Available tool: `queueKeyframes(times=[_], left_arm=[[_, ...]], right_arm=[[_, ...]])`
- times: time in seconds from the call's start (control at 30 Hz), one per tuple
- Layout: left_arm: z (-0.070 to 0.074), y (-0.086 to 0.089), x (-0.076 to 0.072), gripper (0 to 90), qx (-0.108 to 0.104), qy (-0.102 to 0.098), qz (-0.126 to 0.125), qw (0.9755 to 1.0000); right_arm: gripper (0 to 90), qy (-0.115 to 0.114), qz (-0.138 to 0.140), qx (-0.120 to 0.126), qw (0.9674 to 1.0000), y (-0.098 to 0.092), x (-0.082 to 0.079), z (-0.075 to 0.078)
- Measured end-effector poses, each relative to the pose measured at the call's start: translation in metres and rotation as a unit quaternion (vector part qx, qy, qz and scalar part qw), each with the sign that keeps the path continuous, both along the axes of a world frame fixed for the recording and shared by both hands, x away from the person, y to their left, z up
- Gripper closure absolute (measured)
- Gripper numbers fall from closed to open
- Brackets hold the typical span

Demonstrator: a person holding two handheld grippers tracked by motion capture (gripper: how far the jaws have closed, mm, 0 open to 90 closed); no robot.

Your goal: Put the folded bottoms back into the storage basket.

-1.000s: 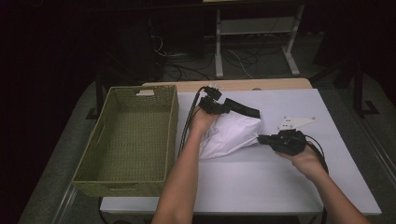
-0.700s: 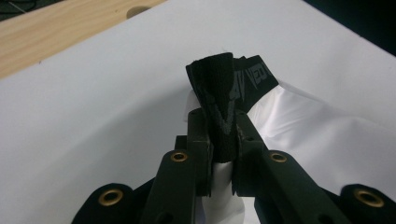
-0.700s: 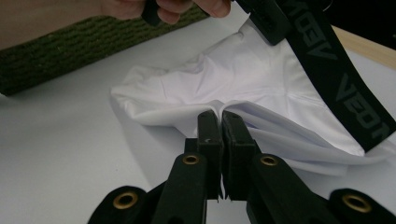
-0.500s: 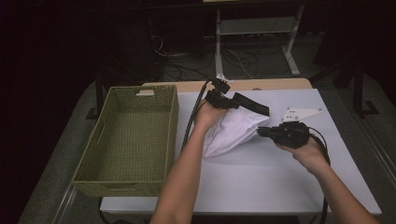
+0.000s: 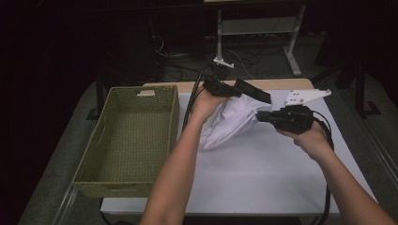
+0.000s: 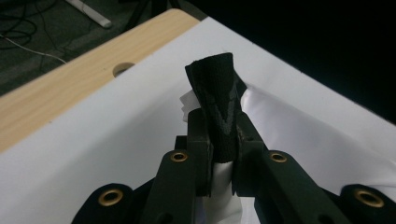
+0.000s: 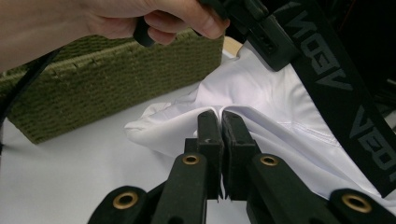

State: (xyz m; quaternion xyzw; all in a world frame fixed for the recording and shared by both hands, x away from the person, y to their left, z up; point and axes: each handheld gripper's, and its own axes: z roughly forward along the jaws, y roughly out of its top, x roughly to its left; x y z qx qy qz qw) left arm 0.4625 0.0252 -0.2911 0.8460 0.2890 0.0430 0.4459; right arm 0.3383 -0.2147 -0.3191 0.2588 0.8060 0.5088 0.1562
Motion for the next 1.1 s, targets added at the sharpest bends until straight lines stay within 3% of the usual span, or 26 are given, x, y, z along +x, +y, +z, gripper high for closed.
queueKeyframes(times=[0.13,0.4,0.7,1.1], left_arm=[[0.019,0.008,-0.005,79.5,-0.010,-0.007,0.003,0.9999],[0.053,0.021,-0.015,79.5,-0.009,-0.032,0.007,0.9994],[0.070,0.047,-0.018,79.5,-0.019,-0.040,0.014,0.9989],[0.082,0.081,-0.031,79.5,-0.021,-0.051,0.034,0.9979]], right_arm=[[85.9,-0.010,0.007,0.002,0.9999,0.007,0.002,0.015],[85.9,-0.026,0.018,0.000,0.9995,0.021,0.008,0.040],[85.9,-0.031,0.032,0.009,0.9990,0.037,0.015,0.057],[85.9,-0.037,0.058,0.006,0.9976,0.070,0.020,0.068]])
